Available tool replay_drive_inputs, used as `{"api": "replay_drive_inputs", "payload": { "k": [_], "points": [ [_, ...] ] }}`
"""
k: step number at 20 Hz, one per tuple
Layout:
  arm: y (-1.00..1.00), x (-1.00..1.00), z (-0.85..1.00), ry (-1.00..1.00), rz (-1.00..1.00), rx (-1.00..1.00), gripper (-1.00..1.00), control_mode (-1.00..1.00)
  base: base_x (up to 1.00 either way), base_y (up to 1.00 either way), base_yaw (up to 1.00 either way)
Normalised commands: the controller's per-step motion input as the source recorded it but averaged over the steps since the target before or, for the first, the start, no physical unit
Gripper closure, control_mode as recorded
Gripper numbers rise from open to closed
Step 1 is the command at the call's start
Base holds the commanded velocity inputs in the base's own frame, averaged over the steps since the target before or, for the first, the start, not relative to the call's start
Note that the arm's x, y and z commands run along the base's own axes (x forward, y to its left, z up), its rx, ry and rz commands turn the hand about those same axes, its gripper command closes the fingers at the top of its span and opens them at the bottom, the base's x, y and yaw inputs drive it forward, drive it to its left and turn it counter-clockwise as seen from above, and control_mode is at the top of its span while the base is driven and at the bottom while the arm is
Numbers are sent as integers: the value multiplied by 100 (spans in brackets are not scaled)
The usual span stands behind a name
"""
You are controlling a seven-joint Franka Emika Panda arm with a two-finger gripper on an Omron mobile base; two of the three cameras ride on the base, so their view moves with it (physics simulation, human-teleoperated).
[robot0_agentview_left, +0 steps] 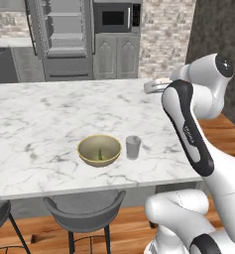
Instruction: There is a bowl on the dining counter. Grab a lemon wedge from the fridge and place it in the bowl. Then get the liquor bottle and glass cup from the cabinet and place them next to the bowl.
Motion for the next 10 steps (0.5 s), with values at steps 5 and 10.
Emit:
{"api": "replay_drive_inputs", "payload": {
  "k": [5,10],
  "points": [
    [0,0,0,0,0,0,-100,-100,0,0,0],
    [0,-15,0,0,0,0,-100,100,-15,-3,0]
  ]
}}
